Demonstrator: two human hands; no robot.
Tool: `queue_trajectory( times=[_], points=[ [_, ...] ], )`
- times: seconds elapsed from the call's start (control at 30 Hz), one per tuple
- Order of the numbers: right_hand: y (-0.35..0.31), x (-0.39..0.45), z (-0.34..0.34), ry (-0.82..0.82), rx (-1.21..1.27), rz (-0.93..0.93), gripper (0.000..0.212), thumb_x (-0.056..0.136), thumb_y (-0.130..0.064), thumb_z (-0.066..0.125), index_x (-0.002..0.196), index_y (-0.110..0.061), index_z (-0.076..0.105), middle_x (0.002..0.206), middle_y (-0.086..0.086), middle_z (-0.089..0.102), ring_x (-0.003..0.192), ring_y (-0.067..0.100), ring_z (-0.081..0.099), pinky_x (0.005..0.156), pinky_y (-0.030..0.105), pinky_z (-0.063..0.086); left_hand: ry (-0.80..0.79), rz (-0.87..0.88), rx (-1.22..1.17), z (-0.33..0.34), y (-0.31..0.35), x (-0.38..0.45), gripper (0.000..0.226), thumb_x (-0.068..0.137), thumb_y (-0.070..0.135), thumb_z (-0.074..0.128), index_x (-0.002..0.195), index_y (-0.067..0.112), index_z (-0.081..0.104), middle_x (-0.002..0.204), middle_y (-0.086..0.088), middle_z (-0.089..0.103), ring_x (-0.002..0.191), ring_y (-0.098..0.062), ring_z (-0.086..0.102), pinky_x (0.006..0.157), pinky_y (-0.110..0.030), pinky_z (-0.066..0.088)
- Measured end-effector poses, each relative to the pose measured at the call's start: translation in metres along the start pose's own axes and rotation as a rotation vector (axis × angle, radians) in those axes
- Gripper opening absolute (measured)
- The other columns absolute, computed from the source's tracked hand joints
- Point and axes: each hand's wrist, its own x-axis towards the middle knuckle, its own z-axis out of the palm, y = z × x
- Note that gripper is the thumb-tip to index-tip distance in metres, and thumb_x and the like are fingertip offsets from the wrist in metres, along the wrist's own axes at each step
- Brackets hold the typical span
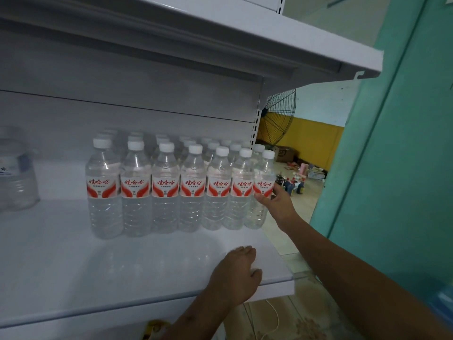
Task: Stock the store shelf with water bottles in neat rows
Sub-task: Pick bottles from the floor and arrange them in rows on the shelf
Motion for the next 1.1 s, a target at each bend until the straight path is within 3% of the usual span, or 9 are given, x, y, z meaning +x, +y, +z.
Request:
queue_trajectory(
  times=[0.27, 0.4, 0.43, 0.53, 0.7, 0.77, 0.87, 0.97, 1.1],
  points=[
    [-0.005, -0.003, -0.015, -0.099, -0.154, 0.014, 0.06, 0.079, -0.031, 0.078, 0.132, -0.018, 0.052, 0.12, -0.008, 0.06, 0.108, 0.01, 0.055, 0.088, 0.03, 0.042, 0.068, -0.059, -0.211, -0.007, 0.002, -0.003, 0.053, 0.098, 0.028, 0.046, 0.146, 0.013, 0.033, 0.153, 0.002, 0.031, 0.14, -0.008, 0.028, 0.111, -0.013, 0.013],
    [-0.006, -0.012, -0.028, -0.107, -0.186, 0.055, 0.102, 0.06, -0.059, 0.08, 0.146, -0.022, 0.04, 0.141, -0.001, 0.052, 0.127, 0.022, 0.051, 0.093, 0.037, 0.046, 0.106, -0.101, -0.311, -0.015, 0.002, -0.009, 0.051, 0.097, 0.029, 0.049, 0.144, 0.015, 0.038, 0.15, 0.002, 0.037, 0.138, -0.009, 0.034, 0.108, -0.013, 0.019],
    [-0.007, -0.014, -0.03, -0.113, -0.19, 0.065, 0.104, 0.06, -0.059, 0.08, 0.148, -0.023, 0.037, 0.144, 0.0, 0.049, 0.129, 0.024, 0.049, 0.092, 0.037, 0.046, 0.108, -0.105, -0.313, -0.017, 0.0, -0.011, 0.051, 0.097, 0.029, 0.049, 0.144, 0.015, 0.038, 0.15, 0.002, 0.037, 0.138, -0.01, 0.034, 0.11, -0.016, 0.021],
    [-0.006, -0.014, -0.033, -0.117, -0.208, 0.089, 0.093, 0.074, -0.044, 0.079, 0.151, -0.021, 0.032, 0.149, 0.002, 0.044, 0.132, 0.026, 0.046, 0.09, 0.036, 0.045, 0.115, -0.111, -0.313, -0.024, 0.0, -0.017, 0.05, 0.098, 0.029, 0.048, 0.145, 0.015, 0.037, 0.15, 0.002, 0.037, 0.138, -0.011, 0.034, 0.111, -0.019, 0.023],
    [-0.009, -0.023, -0.023, -0.027, -0.218, 0.148, 0.083, 0.08, -0.041, 0.077, 0.149, -0.019, 0.036, 0.15, 0.005, 0.042, 0.131, 0.026, 0.046, 0.089, 0.038, 0.047, 0.144, -0.105, -0.305, -0.033, -0.001, -0.032, 0.049, 0.098, 0.031, 0.047, 0.145, 0.019, 0.036, 0.15, 0.006, 0.036, 0.137, -0.006, 0.033, 0.109, -0.014, 0.021],
    [-0.017, -0.042, -0.01, 0.055, -0.17, 0.133, 0.073, 0.085, -0.036, 0.073, 0.147, -0.017, 0.039, 0.147, 0.005, 0.044, 0.127, 0.025, 0.049, 0.092, 0.038, 0.047, 0.169, -0.104, -0.315, -0.042, -0.001, -0.042, 0.049, 0.098, 0.033, 0.046, 0.145, 0.023, 0.036, 0.15, 0.01, 0.036, 0.136, -0.002, 0.032, 0.108, -0.013, 0.019],
    [-0.035, -0.088, 0.023, 0.111, -0.065, 0.045, 0.054, 0.091, -0.027, 0.068, 0.139, -0.018, 0.045, 0.135, 0.0, 0.051, 0.116, 0.019, 0.054, 0.084, 0.029, 0.047, 0.241, -0.118, -0.33, -0.063, -0.003, -0.059, 0.047, 0.098, 0.035, 0.046, 0.144, 0.029, 0.036, 0.148, 0.015, 0.036, 0.134, 0.003, 0.032, 0.108, -0.012, 0.02],
    [-0.058, -0.136, 0.069, 0.01, -0.023, -0.081, 0.039, 0.092, -0.022, 0.065, 0.128, -0.027, 0.05, 0.119, -0.013, 0.056, 0.109, 0.006, 0.057, 0.077, 0.014, 0.045, 0.38, -0.147, -0.342, -0.096, -0.012, -0.09, 0.045, 0.097, 0.032, 0.048, 0.141, 0.031, 0.04, 0.143, 0.019, 0.04, 0.127, 0.008, 0.034, 0.107, -0.011, 0.022],
    [-0.081, -0.178, 0.146, -0.309, 0.078, -0.134, 0.031, 0.092, -0.02, 0.064, 0.123, -0.024, 0.057, 0.118, -0.013, 0.06, 0.108, -0.001, 0.058, 0.075, 0.007, 0.05, 0.608, -0.276, -0.335, -0.139, -0.039, -0.154, 0.039, 0.096, 0.025, 0.05, 0.134, 0.033, 0.05, 0.131, 0.022, 0.048, 0.123, 0.003, 0.045, 0.104, -0.014, 0.033]
  ],
)
